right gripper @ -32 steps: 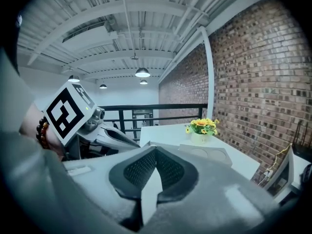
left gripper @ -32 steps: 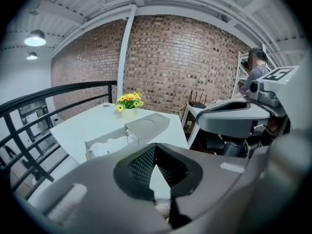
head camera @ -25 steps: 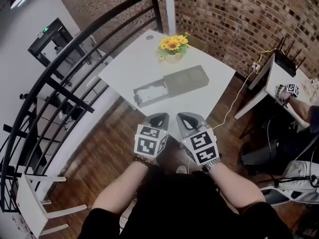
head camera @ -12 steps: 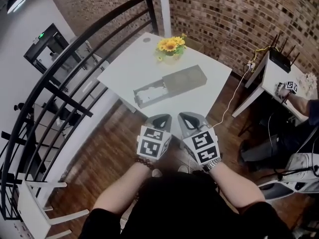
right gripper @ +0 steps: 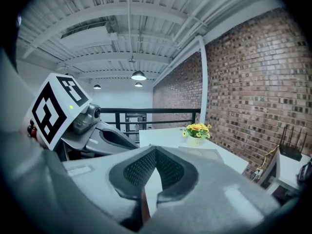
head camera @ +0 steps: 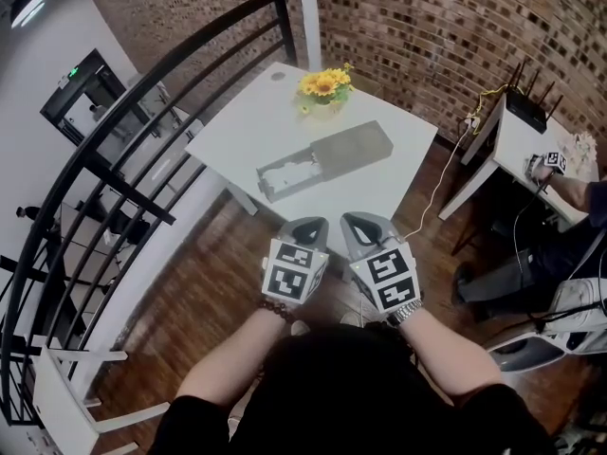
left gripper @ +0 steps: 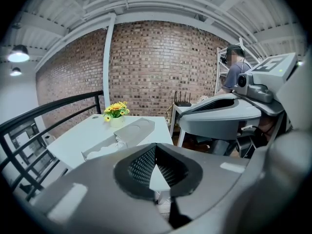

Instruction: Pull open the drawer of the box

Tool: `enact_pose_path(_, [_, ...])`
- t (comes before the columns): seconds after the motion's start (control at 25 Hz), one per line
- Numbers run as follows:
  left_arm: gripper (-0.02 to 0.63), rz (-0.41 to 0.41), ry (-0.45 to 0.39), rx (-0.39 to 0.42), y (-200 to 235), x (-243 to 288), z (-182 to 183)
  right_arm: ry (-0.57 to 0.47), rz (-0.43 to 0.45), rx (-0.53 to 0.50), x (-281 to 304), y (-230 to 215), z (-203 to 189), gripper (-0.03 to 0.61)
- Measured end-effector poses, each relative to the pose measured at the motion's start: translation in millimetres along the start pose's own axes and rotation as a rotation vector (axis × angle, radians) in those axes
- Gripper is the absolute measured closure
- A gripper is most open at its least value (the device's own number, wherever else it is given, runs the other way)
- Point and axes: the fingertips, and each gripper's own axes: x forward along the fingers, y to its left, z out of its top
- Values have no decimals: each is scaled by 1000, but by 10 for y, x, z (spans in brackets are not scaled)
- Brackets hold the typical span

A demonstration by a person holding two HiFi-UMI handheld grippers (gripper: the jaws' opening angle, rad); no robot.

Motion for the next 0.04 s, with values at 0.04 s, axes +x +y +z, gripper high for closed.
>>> enact_pose_path(0.04, [597, 0, -1, 1, 0, -20, -16, -1, -1, -1, -7, 26, -5, 588])
